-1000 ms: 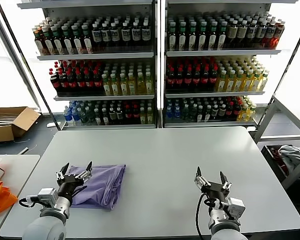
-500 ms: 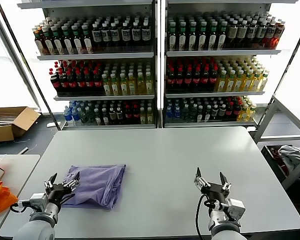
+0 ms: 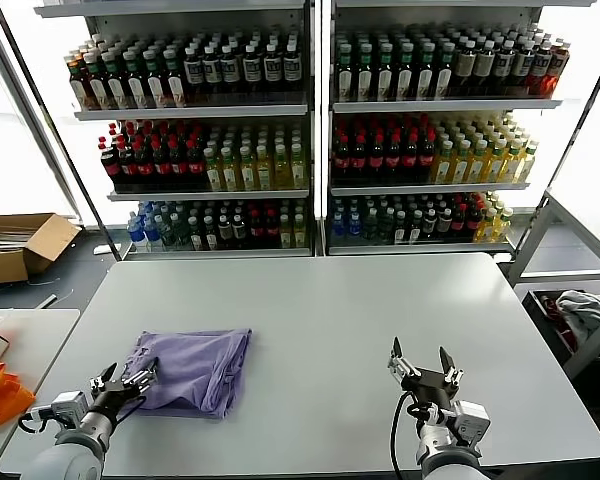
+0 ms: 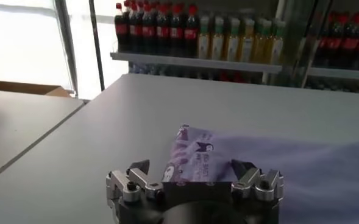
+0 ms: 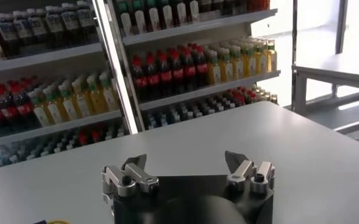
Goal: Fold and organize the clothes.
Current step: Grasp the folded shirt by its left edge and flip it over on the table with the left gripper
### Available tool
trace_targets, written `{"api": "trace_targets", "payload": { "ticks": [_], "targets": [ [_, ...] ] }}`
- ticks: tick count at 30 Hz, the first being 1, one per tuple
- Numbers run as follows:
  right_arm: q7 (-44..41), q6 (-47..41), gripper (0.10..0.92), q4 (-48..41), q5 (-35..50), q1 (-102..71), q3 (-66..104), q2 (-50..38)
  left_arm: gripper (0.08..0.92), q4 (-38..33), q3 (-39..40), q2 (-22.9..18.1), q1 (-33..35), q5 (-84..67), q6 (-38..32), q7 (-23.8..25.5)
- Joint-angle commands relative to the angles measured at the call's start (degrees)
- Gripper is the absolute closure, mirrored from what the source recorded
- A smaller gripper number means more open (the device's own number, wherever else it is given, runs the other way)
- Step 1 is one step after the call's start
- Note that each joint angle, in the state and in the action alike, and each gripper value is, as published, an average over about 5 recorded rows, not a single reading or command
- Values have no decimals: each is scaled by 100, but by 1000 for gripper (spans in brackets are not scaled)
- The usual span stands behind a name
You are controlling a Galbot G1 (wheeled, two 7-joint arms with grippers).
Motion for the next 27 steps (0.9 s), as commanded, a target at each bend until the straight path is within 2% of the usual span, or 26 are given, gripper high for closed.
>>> {"api": "trace_targets", "payload": {
  "ticks": [1,8,11,27],
  "targets": [
    [-2,9,203,11,-1,-43,5,6,177,302,-12,29,-47,-271,32,56],
    [2,6,203,18,-1,-45,-8,29,182,330,2,33,-19,-248,24,137],
    [4,0,203,21,-4,-30,-22,35,233,314,19,15,8,-230,22,162],
    [24,-32,203,73,4,10,-1,-4,692,242,72,-70,26,147,-49,144]
  ]
}}
